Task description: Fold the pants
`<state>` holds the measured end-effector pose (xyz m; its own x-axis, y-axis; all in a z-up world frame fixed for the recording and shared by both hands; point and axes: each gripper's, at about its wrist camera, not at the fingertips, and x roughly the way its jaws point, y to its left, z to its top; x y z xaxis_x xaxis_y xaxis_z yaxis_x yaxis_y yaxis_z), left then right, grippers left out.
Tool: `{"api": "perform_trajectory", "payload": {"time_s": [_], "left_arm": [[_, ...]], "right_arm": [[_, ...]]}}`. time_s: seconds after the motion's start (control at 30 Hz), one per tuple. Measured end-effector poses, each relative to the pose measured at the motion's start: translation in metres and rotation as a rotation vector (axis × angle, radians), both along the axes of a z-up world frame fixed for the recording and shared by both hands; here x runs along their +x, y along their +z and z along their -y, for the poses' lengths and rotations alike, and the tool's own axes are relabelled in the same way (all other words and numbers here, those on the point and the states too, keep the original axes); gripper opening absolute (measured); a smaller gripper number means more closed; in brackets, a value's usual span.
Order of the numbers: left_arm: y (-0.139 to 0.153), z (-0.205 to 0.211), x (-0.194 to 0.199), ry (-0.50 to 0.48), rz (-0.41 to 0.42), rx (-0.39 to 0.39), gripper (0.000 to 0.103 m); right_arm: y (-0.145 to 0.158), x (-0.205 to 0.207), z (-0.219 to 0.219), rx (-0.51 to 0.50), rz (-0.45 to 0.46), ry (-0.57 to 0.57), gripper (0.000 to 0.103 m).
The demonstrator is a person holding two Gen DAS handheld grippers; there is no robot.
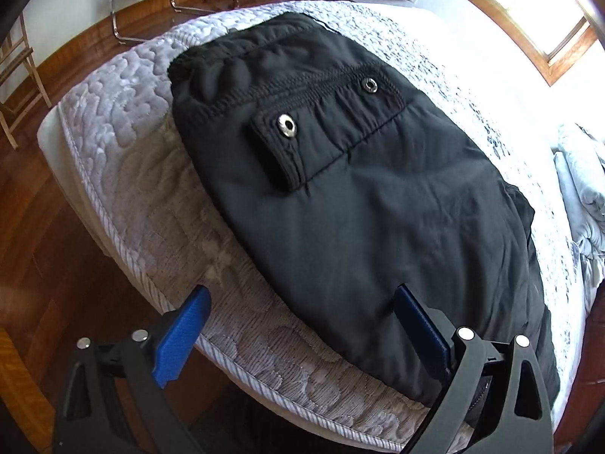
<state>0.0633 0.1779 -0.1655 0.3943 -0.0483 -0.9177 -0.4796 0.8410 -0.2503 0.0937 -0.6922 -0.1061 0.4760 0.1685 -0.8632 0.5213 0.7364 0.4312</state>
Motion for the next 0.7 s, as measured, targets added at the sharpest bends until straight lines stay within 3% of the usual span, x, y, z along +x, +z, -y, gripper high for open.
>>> {"api": "perform_trajectory", "payload": {"time_s": [0.07,0.1,0.13,0.27,0.43,0.53,0.6,0.7], "left_arm": [[-0.003,0.002,0.0,-0.002,0.005,-0.008,0.098],[-0.005,0.003,0.001,0.0,0.004,-0.013,0.098],[-0.006,0.004,0.002,0.0,0.003,-0.016,0.098],[-0.012,0.009,0.007,0.003,0.013,-0.021,0.098],[-0.013,0.024,0.025,-0.019,0.027,-0.004,0.097],[-0.014,0.043,0.041,-0.045,0.021,-0.017,0.096],[-0.019,0.056,0.051,-0.051,0.019,-0.039,0.096],[-0.024,0.077,0.063,-0.085,0.031,-0.017,0.097]], "right_arm": [[-0.008,0.003,0.005,0.045,-0.013,-0.026,0.055],[-0.014,0.004,0.009,0.079,-0.014,-0.045,0.052],[-0.017,0.006,0.011,0.094,-0.01,-0.056,0.035],[-0.012,0.015,0.02,0.159,0.037,-0.058,0.018],[0.027,0.045,0.031,0.164,0.138,-0.006,0.016],[0.044,0.059,0.046,0.11,0.182,-0.007,0.016],[0.041,0.064,0.059,0.1,0.177,-0.047,0.016],[0.012,0.061,0.077,0.088,0.082,-0.121,0.016]]}}
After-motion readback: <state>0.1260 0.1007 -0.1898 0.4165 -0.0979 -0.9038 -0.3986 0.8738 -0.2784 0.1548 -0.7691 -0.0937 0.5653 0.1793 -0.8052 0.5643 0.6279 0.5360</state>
